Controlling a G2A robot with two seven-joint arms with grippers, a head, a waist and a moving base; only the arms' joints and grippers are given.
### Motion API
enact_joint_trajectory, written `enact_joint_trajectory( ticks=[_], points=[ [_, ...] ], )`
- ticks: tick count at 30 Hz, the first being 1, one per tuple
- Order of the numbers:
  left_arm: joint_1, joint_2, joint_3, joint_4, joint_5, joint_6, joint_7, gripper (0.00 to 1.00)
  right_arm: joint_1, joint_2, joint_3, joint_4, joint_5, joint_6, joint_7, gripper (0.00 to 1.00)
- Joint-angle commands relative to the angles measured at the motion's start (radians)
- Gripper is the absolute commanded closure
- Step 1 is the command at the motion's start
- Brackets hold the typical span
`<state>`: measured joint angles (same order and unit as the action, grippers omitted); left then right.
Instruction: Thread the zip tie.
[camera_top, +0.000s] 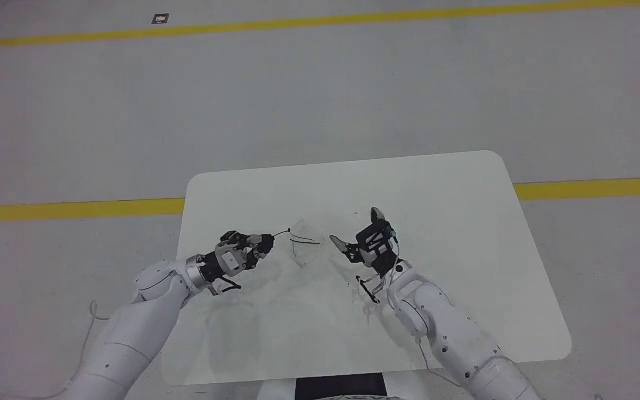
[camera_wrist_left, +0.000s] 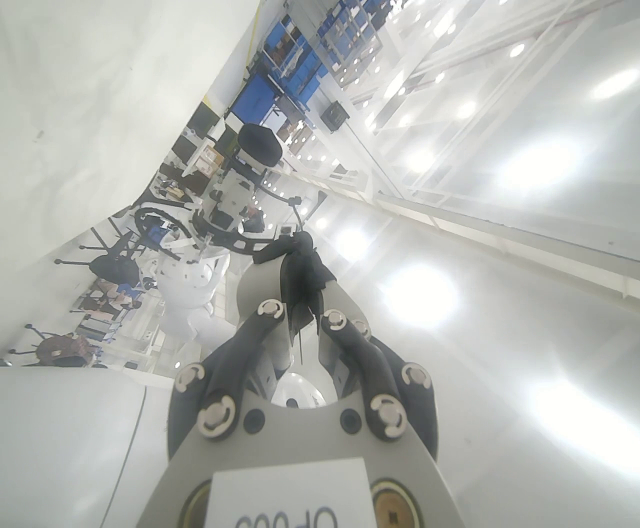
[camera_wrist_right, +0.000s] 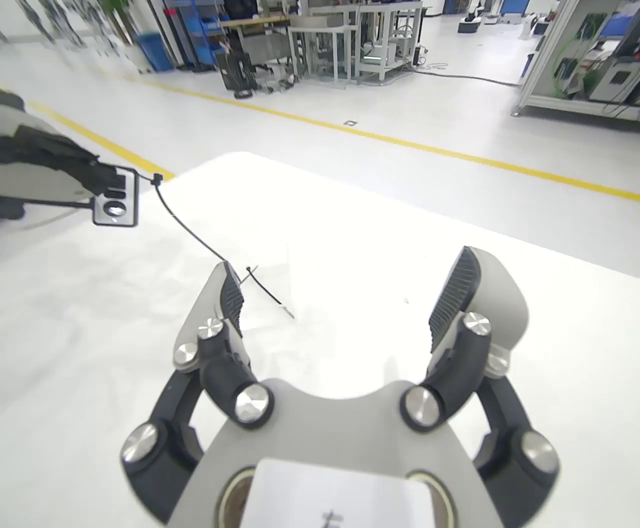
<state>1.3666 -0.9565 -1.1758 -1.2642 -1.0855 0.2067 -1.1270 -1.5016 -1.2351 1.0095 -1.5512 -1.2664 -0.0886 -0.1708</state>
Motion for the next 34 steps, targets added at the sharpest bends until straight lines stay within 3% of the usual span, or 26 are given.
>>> enact_joint_trajectory(
  ticks=[1,10,17,34],
  points=[
    [0.012,0.008,-0.026,-0.011,0.002,0.002,-0.035,1.00,-0.019,0.008,0.036,-0.024,0.032,-0.052,-0.001,0.00],
    [0.068,0.035,-0.103,-0.069,0.040,0.010,-0.112,1.00,-0.049,0.024,0.108,-0.083,0.067,-0.156,0.051,0.00],
    [0.103,0.037,-0.130,-0.113,-0.045,0.032,-0.139,1.00,-0.049,0.025,0.109,-0.085,0.064,-0.159,0.053,0.00],
    [0.103,0.037,-0.130,-0.113,-0.045,0.032,-0.139,1.00,-0.049,0.025,0.109,-0.085,0.064,-0.159,0.053,0.00]
  ],
)
